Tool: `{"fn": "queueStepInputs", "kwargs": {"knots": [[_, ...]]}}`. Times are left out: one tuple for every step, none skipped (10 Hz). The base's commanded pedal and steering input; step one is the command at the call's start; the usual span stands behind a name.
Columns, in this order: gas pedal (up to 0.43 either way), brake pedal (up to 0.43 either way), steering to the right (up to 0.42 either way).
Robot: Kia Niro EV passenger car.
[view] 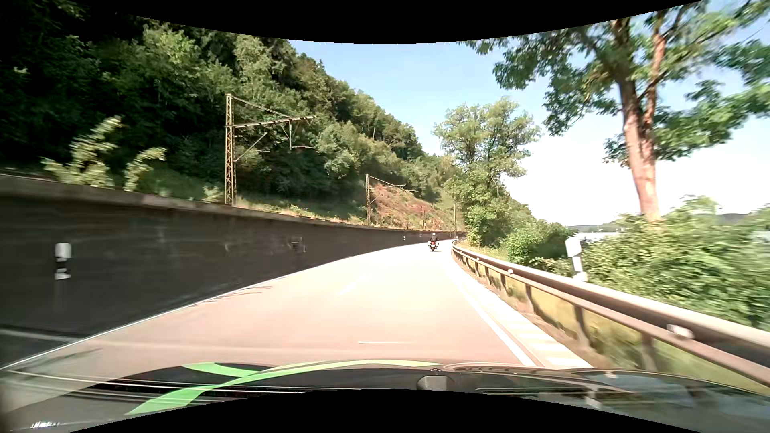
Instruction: Follow the waypoints while adhering to traffic rules and regulations
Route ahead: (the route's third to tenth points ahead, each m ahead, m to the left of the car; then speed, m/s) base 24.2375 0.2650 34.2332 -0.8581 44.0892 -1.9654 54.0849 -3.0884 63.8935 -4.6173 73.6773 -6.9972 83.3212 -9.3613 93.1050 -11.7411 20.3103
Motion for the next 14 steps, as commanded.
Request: {"fn": "queueStepInputs", "kwargs": {"knots": [[0.228, 0.0, 0.018], [0.228, 0.0, 0.018], [0.228, 0.0, 0.018], [0.209, 0.0, 0.018], [0.209, 0.0, 0.018], [0.209, 0.0, 0.018], [0.209, 0.0, 0.018], [0.209, 0.0, 0.018], [0.22, 0.0, 0.018], [0.22, 0.0, 0.018], [0.22, 0.0, 0.018], [0.228, 0.0, 0.018], [0.228, 0.0, 0.018], [0.228, 0.0, 0.018]]}}
